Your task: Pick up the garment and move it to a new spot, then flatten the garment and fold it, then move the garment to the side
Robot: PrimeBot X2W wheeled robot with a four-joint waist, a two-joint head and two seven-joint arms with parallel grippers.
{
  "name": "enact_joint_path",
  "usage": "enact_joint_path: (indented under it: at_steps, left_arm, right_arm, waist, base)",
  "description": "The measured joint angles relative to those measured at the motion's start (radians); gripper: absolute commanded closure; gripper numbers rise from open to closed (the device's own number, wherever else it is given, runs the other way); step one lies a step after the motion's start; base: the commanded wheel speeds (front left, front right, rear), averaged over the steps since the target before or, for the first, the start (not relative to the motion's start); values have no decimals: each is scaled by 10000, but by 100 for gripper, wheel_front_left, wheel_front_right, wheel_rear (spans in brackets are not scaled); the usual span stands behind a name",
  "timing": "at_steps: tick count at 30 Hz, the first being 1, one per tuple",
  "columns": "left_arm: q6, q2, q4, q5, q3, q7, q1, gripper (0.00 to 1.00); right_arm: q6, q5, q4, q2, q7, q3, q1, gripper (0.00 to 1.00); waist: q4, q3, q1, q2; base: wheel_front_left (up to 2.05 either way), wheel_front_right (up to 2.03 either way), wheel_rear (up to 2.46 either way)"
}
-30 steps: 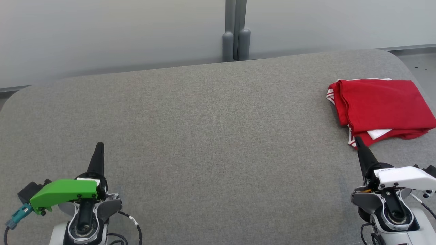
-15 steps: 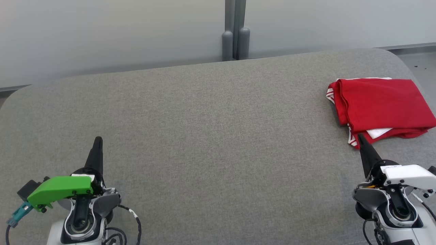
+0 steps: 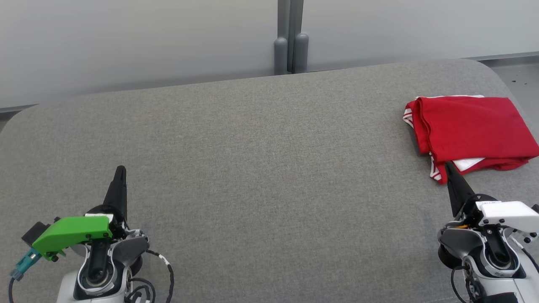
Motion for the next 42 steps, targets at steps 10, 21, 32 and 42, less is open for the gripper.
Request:
enact_joint_path:
  at_steps: [10, 21, 32, 42]
  left_arm:
    - [-2, -2, 2, 0, 0, 0, -1, 100]
    - [-2, -2, 2, 2, 0, 0, -1, 100]
    - [-2, -2, 2, 2, 2, 0, -2, 100]
    - [-2, -4, 2, 2, 2, -2, -2, 100]
  right_arm:
    - [0, 29, 0, -31, -13, 48, 0, 100]
    - [0, 90, -2, -65, -44, 107, 0, 100]
    - [0, 119, -6, -94, -90, 167, 0, 100]
    - [0, 178, -12, -125, -130, 217, 0, 100]
  waist:
    - [0, 0, 0, 0]
    - [0, 0, 0, 0]
    - [0, 0, -1, 0]
    - [0, 0, 0, -1]
  base:
    - [0, 0, 0]
    - [0, 0, 0]
    - [0, 0, 0]
    - [0, 0, 0]
